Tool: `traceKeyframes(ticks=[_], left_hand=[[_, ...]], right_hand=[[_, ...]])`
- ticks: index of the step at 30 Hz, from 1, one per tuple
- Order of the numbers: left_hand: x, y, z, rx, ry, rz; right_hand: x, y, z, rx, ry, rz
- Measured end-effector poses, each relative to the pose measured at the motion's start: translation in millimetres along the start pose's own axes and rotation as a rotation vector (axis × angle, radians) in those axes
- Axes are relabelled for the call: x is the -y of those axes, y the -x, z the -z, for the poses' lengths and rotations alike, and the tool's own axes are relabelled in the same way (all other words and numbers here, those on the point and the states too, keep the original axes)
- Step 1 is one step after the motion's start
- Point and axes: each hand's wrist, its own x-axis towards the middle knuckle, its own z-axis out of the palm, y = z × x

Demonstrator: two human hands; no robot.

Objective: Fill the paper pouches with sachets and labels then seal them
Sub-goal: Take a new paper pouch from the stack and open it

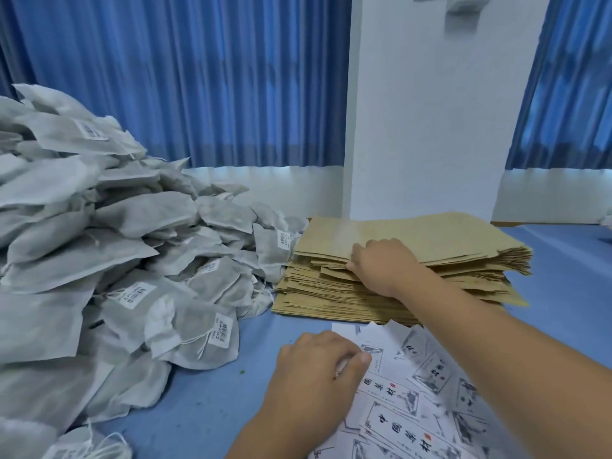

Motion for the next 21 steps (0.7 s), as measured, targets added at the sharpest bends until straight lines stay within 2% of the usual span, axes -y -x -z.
traceKeyframes(ticks=[4, 14, 18, 21], left_hand=[[0, -1, 0, -0.04, 0.084, 0.043], [0, 1, 0, -0.093, 0.132, 0.05], [-1, -1, 5, -0.25, 0.209, 0.082], [-3, -1, 10, -0.383, 0.34, 0.129]], right_hand=[[6, 13, -1, -0.088, 0.108, 0.053], [5, 34, 26, -0.193, 0.015, -0.113], [3, 52, 34, -0.221, -0.148, -0.198], [1, 71, 34, -0.417, -0.352, -0.19]])
